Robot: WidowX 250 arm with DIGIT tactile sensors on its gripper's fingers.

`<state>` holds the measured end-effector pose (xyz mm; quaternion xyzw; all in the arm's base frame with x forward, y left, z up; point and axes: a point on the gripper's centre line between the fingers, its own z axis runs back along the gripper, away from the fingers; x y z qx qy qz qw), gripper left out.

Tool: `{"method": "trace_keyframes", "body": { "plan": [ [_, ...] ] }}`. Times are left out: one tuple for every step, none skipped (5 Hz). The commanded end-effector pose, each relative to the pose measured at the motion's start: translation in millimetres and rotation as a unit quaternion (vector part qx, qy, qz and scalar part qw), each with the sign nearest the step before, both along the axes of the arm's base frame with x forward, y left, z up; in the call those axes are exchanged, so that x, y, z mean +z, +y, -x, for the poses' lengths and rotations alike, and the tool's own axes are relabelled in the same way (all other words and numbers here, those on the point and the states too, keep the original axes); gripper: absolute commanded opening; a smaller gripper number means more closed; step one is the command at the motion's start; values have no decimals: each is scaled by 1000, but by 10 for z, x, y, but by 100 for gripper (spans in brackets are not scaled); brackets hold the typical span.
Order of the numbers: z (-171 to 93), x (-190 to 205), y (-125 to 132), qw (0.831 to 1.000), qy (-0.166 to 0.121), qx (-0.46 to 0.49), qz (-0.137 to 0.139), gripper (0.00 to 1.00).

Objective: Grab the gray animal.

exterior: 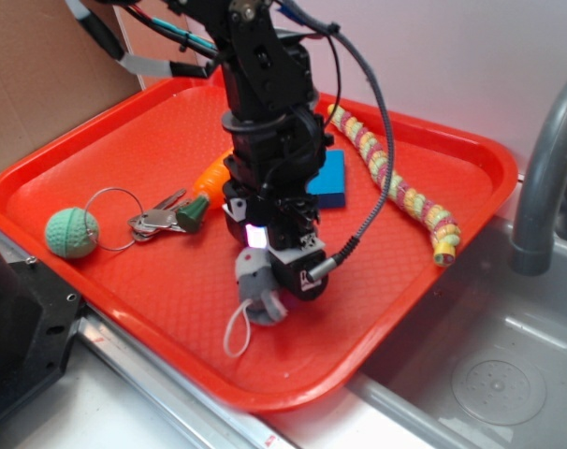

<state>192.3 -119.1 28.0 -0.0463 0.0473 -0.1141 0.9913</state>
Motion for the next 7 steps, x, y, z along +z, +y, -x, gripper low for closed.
{"method": "trace_keyframes", "body": {
  "plan": [
    [214, 864, 323, 997, -67, -35, -5, 0],
    [420, 1315, 568, 996, -84, 14, -22, 0],
    [487, 1293, 607, 992, -116, 41, -19, 100],
    [470, 954, 378, 991, -101, 80, -36, 100],
    [388, 652, 267, 988, -105, 109, -28, 100],
    [267, 432, 227, 987, -101, 125, 3, 100],
    [254, 260, 178, 991, -79, 107, 7, 100]
  ]
}}
